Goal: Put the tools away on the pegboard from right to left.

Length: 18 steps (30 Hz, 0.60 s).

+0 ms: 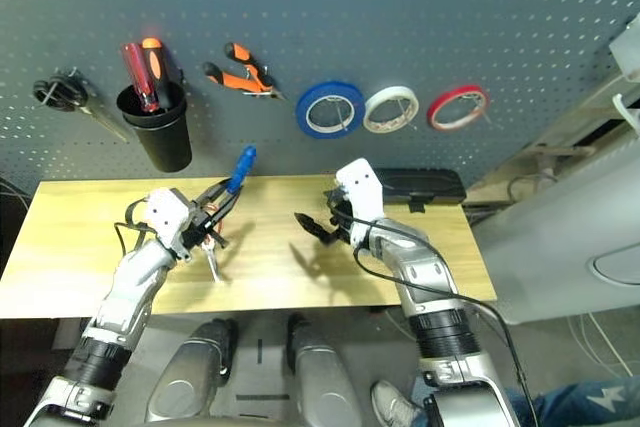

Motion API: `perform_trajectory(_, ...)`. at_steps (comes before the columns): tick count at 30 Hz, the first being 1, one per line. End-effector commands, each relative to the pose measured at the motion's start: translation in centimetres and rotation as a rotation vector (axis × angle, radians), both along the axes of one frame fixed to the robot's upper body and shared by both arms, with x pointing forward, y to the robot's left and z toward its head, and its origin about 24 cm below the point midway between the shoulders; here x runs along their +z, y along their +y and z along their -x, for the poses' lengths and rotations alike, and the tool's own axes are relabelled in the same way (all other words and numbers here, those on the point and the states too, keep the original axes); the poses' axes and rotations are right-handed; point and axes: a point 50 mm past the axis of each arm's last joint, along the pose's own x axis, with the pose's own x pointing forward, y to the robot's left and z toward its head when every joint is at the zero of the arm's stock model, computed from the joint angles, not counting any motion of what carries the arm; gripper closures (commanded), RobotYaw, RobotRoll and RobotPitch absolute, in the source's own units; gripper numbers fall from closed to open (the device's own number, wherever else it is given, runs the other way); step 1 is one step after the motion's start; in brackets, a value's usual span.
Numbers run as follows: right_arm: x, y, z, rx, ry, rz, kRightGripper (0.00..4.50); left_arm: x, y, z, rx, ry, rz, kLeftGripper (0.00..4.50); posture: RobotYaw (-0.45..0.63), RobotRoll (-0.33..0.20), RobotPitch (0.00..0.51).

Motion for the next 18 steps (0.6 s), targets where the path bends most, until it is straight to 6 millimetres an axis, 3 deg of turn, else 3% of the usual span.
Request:
perform_trajectory(1,1.5,1.5,-0.2,0.087,-0.065,-0.032,0.00,3.8,0.0,-0.1,0.002,-0.123,0.073,3.94,0.12,0.000,0.195)
perform_trajectory(11,5.9,5.4,-0.8,0.271,-0.224,-0.079,0.00,13.2,2.2,-1.4,0.140,-0.406,0.214,3.94,0.12,0.000,0.185)
perform_trajectory(14,6.6,6.2,-1.0,0.295,-0.233,-0.089,0.00,14.2,3.1,-1.8,0.192,-0.430,0.222,3.94,0.12,0.000,0.177)
perform_trajectory(18,7.9,7.6,-1.6,0.312,-0.250,-0.127,0.00,13.7,4.7,-2.6,0.261,-0.407,0.198,3.94,0.12,0.000,0.173)
